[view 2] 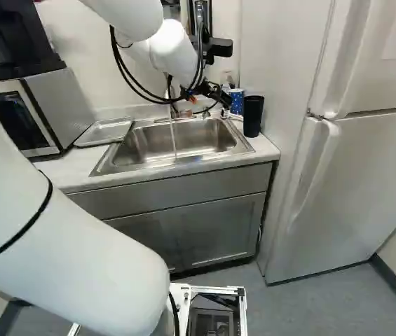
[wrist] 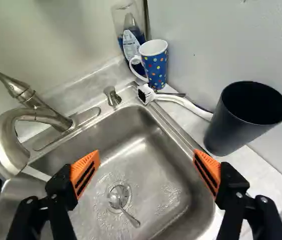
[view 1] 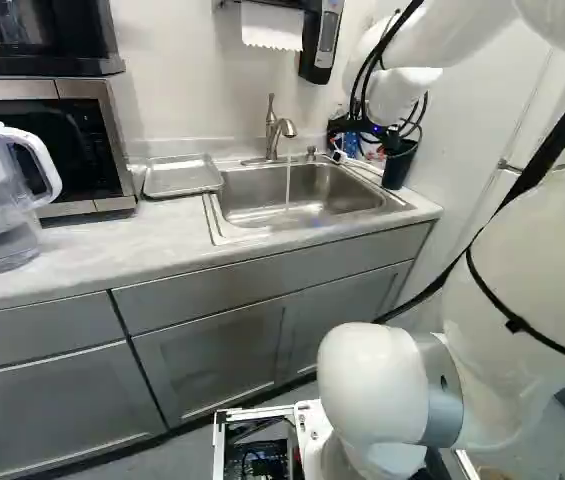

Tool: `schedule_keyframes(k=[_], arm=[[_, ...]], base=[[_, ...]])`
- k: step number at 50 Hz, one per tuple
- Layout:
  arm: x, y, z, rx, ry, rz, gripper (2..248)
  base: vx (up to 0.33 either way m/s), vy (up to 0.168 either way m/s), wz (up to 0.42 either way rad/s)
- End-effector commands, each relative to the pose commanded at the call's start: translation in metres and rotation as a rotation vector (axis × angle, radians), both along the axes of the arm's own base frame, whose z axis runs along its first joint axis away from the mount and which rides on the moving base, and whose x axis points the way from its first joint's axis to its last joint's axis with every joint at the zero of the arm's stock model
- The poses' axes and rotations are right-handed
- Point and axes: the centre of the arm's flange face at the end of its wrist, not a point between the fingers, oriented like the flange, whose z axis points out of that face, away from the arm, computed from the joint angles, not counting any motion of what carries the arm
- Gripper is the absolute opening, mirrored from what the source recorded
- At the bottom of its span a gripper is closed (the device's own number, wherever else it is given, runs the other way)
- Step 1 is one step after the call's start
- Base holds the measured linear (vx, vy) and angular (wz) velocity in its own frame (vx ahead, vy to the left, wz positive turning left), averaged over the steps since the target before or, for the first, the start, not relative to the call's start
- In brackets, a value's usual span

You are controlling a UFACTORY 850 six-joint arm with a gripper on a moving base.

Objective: Rinse the cup and place it in the tray

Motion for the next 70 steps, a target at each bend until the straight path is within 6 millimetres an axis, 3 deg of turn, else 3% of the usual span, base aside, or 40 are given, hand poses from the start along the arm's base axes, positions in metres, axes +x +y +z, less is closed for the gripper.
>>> schedule_keyframes(k=[41, 70], arm=[[0.018, -0.008, -0.033, -0.037, -0.075, -0.028, 247], [0.0, -0.011, -0.056, -0.048, -0.14, -0.076, 247]], base=[[0.0, 0.0, 0.0], [0.0, 0.0, 0.0]])
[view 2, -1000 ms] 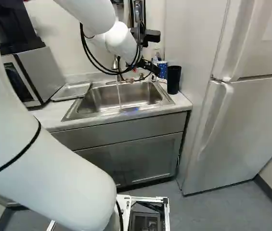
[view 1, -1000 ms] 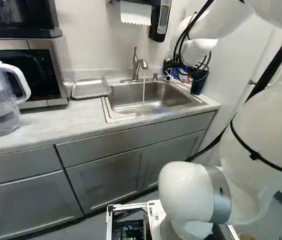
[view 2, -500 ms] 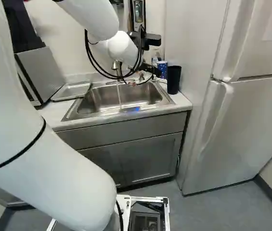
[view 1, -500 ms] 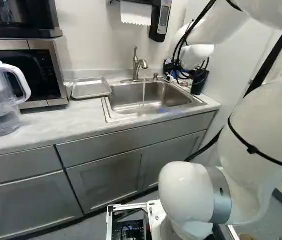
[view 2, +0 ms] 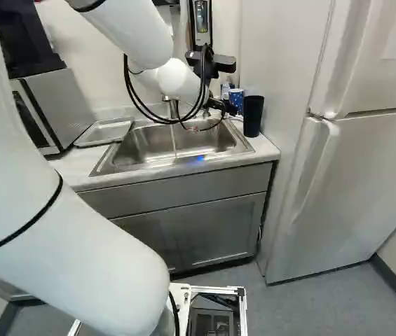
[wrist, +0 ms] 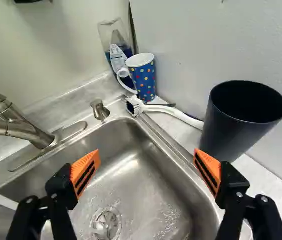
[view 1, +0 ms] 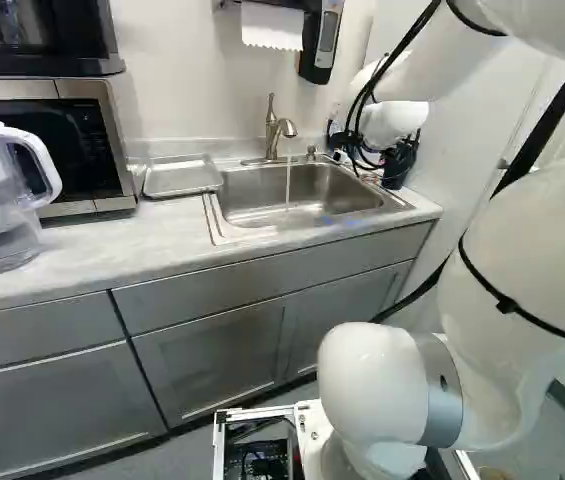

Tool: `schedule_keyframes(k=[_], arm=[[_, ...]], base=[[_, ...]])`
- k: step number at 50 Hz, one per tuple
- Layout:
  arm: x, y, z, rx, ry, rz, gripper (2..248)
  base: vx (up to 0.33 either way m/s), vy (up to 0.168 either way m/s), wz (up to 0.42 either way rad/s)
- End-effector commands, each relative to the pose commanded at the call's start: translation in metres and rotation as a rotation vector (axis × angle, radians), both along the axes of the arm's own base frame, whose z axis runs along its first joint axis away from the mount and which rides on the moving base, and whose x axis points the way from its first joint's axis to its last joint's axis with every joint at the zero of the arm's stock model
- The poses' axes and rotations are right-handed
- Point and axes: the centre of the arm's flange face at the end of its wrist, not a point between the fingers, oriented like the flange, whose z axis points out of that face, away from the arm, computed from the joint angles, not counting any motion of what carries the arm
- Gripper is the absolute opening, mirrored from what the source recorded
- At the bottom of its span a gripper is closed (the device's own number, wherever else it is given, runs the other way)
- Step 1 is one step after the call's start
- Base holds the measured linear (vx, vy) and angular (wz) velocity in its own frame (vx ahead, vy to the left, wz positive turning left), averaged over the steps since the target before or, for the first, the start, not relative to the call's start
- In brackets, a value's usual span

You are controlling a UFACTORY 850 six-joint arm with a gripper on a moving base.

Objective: Rinse the cup and place it in the tray

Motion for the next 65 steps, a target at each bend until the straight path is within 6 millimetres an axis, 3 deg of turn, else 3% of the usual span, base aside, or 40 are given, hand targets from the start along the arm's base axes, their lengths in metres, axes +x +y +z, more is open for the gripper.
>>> schedule_keyframes(k=[21, 65], arm=[[-0.016, -0.003, -0.017, 0.016, -0.055, -0.063, 247], [-0.012, -0.016, -0.049, 0.04, -0.153, -0.204, 247]], base=[[0.0, 0.0, 0.0], [0.0, 0.0, 0.0]])
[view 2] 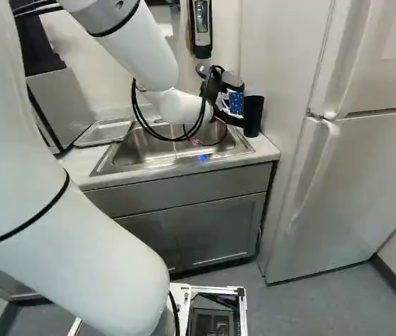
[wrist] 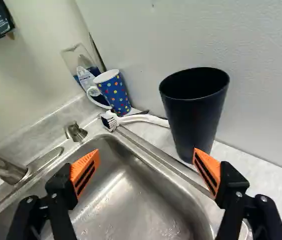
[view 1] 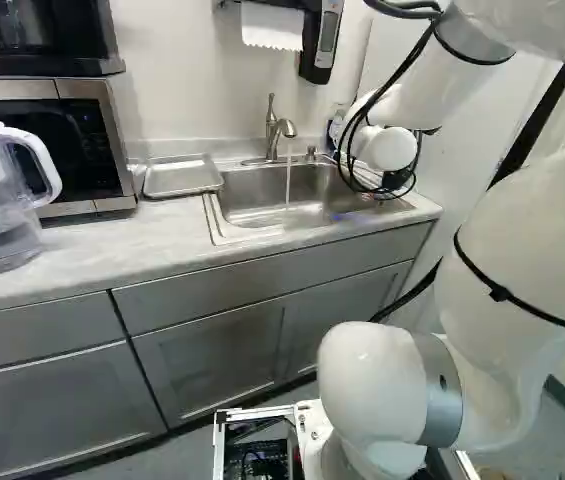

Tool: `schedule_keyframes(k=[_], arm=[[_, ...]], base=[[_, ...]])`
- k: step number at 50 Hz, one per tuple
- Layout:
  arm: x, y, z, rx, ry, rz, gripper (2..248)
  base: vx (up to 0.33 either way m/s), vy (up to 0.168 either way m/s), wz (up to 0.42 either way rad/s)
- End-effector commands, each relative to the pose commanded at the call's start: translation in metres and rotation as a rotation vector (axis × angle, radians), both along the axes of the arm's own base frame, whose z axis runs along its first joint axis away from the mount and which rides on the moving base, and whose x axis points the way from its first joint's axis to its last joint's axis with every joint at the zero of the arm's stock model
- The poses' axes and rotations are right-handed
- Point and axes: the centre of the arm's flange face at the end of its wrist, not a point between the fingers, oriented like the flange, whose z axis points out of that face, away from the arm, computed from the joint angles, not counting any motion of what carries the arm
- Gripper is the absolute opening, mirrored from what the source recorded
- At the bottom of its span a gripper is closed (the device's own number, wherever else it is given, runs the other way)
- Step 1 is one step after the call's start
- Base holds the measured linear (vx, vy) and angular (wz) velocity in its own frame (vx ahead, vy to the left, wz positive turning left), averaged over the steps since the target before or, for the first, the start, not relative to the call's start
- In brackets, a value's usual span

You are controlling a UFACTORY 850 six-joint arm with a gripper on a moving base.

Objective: Rinse the cup and place it in the tray

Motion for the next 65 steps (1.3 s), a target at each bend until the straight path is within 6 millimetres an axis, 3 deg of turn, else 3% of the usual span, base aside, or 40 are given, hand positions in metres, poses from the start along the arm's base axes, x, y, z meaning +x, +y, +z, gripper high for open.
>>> schedule_keyframes(k=[40, 65], arm=[[0.003, -0.017, -0.03, -0.002, -0.073, -0.155, 247], [0.011, -0.033, -0.027, -0.009, -0.104, -0.208, 247]], base=[[0.0, 0.0, 0.0], [0.0, 0.0, 0.0]])
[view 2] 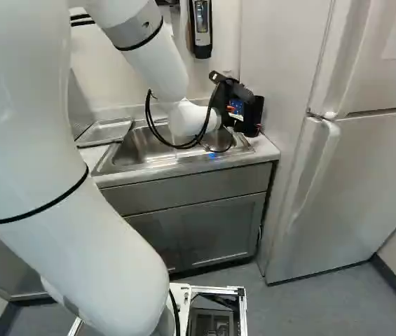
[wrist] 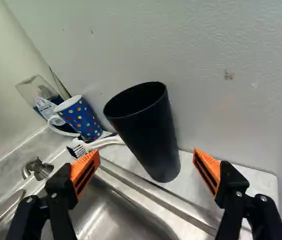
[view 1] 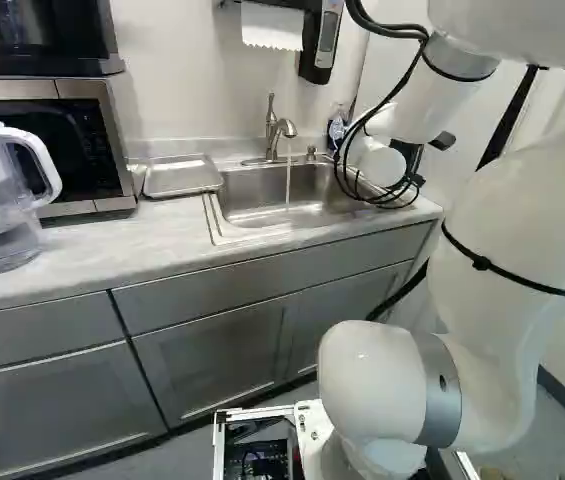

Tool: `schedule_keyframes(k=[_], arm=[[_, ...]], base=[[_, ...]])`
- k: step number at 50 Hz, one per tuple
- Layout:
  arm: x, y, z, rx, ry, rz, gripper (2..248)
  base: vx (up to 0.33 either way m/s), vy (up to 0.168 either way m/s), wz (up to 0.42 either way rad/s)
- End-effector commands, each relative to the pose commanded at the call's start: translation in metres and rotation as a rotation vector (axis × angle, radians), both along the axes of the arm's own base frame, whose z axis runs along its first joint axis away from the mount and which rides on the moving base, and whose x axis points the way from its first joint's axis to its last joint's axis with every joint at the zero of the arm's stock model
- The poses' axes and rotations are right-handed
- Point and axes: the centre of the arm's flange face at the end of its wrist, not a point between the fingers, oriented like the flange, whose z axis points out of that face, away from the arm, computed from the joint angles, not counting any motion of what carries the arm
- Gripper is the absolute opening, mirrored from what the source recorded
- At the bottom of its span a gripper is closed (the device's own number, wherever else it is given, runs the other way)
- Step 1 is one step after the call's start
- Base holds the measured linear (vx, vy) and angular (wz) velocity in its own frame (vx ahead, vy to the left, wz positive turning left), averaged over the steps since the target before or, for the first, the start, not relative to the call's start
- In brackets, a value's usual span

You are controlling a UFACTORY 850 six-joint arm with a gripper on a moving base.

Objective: Rinse the cup and place it in the tray

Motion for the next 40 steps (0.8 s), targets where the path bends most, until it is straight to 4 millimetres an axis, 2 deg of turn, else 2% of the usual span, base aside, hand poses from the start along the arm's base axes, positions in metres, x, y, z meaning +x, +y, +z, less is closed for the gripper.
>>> schedule_keyframes(k=[26, 40], arm=[[0.0102, -0.01, -0.0001, -0.002, 0.0, -0.013, 247], [0.0102, -0.01, -0.0001, -0.089, 0.07, 0.016, 247]], base=[[0.0, 0.0, 0.0], [0.0, 0.0, 0.0]])
